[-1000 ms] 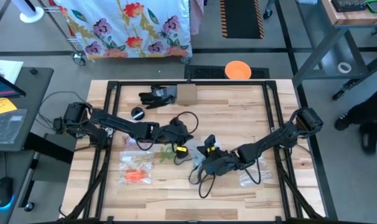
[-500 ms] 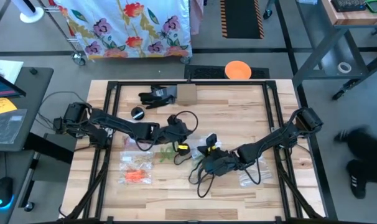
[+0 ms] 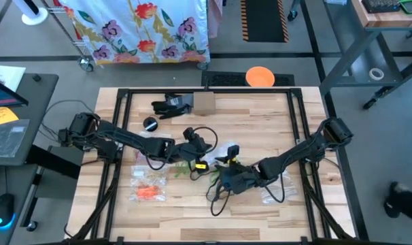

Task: Sort rubber bands
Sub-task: Open the transparent zip bag

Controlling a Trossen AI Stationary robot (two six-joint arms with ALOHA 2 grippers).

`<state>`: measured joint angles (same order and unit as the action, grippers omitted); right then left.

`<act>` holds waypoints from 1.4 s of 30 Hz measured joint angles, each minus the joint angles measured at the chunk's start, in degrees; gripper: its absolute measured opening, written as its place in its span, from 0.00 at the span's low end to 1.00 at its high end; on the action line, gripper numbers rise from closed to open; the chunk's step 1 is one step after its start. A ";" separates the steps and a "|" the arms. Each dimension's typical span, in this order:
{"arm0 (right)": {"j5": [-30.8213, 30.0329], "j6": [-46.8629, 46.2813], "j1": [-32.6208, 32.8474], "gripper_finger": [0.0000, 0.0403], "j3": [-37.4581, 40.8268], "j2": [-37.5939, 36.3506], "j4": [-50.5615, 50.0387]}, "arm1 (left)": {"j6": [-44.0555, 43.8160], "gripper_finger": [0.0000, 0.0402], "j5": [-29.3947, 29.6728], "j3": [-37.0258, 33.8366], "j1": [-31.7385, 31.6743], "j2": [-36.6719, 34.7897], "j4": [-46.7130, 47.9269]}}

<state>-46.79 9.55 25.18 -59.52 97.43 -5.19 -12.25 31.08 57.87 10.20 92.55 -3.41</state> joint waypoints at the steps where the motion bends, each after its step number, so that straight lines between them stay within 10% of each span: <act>1: -0.78 -1.57 0.38 0.36 -0.89 0.00 -1.65 | -0.11 0.00 1.29 0.07 0.16 0.00 0.27; 11: -11.74 -12.76 7.32 0.40 -6.71 -2.19 -14.61 | 0.12 0.00 8.47 0.15 1.26 0.00 -0.22; 21: -21.72 -48.38 5.48 0.38 5.31 -21.10 -28.99 | 15.30 0.00 13.93 0.15 5.84 0.00 -8.07; 30: -4.82 -39.30 -1.49 0.38 16.45 -26.40 -23.96 | 19.05 0.00 8.64 0.20 5.52 -0.33 -0.21; 42: 9.53 -3.95 -8.90 0.38 20.91 -8.99 6.85 | 13.41 0.00 2.43 0.15 1.64 -0.33 6.11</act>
<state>-37.26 5.60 16.27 -38.61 88.44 1.67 1.16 33.52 58.02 11.84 92.23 2.70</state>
